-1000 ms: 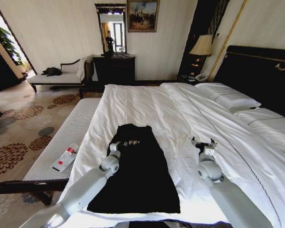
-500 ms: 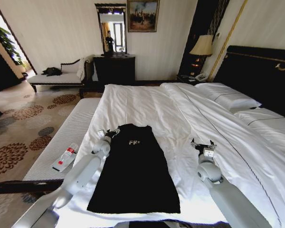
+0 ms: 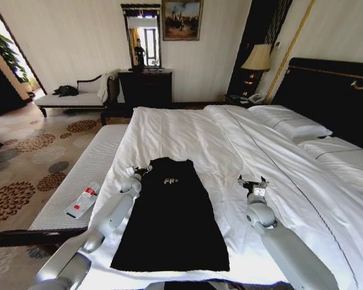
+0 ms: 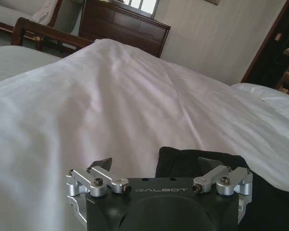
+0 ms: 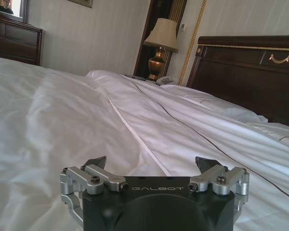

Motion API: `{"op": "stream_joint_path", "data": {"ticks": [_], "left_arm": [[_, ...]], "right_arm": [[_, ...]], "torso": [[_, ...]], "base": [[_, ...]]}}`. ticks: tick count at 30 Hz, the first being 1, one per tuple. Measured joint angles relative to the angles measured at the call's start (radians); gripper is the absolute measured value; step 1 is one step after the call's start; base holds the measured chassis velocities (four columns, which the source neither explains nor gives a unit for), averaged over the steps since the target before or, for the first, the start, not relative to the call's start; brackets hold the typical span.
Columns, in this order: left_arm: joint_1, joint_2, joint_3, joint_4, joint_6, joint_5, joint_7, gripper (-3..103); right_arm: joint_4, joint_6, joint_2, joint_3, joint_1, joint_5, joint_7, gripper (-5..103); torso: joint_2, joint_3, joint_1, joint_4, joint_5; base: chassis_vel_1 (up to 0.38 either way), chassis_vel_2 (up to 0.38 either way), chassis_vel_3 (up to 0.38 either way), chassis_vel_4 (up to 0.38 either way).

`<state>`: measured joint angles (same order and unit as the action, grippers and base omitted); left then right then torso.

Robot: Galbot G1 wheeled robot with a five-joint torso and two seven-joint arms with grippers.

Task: Fold the clothes on the bed.

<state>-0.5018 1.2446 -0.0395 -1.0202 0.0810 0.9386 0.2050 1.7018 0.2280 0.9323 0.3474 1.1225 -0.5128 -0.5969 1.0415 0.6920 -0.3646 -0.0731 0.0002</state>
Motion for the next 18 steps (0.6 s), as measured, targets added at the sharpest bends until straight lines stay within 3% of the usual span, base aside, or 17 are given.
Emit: {"op": "stream_joint_path", "data": {"ticks": [5, 8, 12, 15, 17, 18], "left_arm": [[0.048, 0.047, -0.002, 0.086, -0.006, 0.009, -0.057, 100], [0.088, 0.112, -0.003, 0.159, -0.006, 0.005, -0.09, 100], [0.098, 0.158, 0.004, 0.197, -0.004, -0.007, -0.098, 101], [0.088, 0.171, 0.02, 0.191, 0.0, -0.013, -0.072, 89], [0.086, 0.168, 0.021, 0.187, 0.001, -0.014, -0.067, 89], [0.086, 0.163, 0.021, 0.185, 0.002, -0.015, -0.063, 84]], "right_arm": [[-0.011, 0.0, -0.001, -0.006, -0.003, 0.0, 0.0, 100], [-0.018, 0.0, -0.005, -0.012, -0.006, -0.001, -0.001, 100], [-0.016, 0.001, -0.009, -0.012, -0.004, -0.003, -0.005, 100], [-0.013, 0.001, -0.014, -0.007, 0.002, -0.004, -0.006, 100], [-0.013, 0.001, -0.015, -0.006, 0.002, -0.004, -0.006, 100], [-0.013, 0.001, -0.015, -0.005, 0.001, -0.005, -0.006, 100]], "torso": [[0.0, 0.0, 0.0, 0.0003, 0.0], [0.0, 0.0, 0.0, -0.0005, 0.0001], [0.0, 0.0, 0.0, -0.0003, 0.0], [0.0, 0.0, 0.0, -0.0001, -0.0001], [0.0, 0.0, 0.0, -0.0002, -0.0002], [0.0, 0.0, 0.0, -0.0002, -0.0002]], "base": [[0.0, 0.0, 0.0, 0.0], [0.0, 0.0, 0.0, 0.0], [0.0, 0.0, 0.0, 0.0], [0.0, 0.0, 0.0, 0.0], [0.0, 0.0, 0.0, 0.0], [0.0, 0.0, 0.0, 0.0]]}}
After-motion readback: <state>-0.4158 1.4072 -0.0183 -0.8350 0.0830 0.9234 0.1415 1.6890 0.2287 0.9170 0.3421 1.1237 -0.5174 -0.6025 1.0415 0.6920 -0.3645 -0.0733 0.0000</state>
